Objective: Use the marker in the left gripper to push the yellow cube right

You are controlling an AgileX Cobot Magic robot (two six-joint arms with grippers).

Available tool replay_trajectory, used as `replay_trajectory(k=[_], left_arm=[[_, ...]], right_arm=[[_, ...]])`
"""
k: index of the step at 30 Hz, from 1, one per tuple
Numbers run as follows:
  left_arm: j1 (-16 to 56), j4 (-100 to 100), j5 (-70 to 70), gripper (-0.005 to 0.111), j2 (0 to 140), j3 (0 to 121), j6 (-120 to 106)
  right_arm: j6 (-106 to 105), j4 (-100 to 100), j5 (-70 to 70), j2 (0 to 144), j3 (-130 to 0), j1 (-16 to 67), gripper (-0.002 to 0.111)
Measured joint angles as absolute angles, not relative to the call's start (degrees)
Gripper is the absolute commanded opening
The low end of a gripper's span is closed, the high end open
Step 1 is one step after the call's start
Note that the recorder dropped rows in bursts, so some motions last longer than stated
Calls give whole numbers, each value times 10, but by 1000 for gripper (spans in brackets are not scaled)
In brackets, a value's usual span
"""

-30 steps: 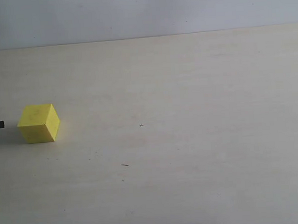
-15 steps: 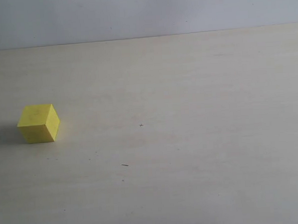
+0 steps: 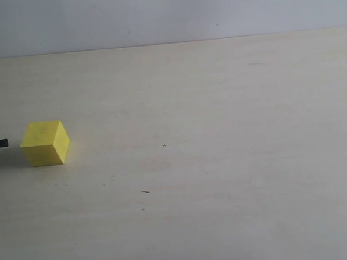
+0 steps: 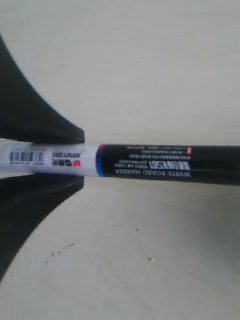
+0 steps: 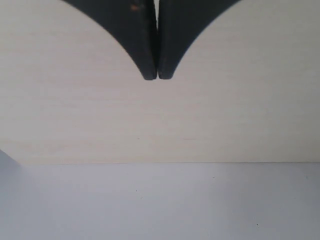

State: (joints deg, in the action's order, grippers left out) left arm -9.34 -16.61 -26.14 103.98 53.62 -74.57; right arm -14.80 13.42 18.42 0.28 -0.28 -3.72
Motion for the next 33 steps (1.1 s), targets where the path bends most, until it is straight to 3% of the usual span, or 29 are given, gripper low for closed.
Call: replay_trajectory(k=[9,19,27,33], left_arm=[[-82,-165,-259,0,1040,536,-760],[40,-169,-286,0,1040,536,-742],[25,-242,-349,0,1040,536,-682],[37,-242,-318,0,1040,536,-676]], right_arm=[[-148,134,184,3,-3,-37,0],[-148,134,184,3,-3,-37,0],[-148,134,184,3,-3,-37,0],[-148,134,184,3,-3,-37,0]])
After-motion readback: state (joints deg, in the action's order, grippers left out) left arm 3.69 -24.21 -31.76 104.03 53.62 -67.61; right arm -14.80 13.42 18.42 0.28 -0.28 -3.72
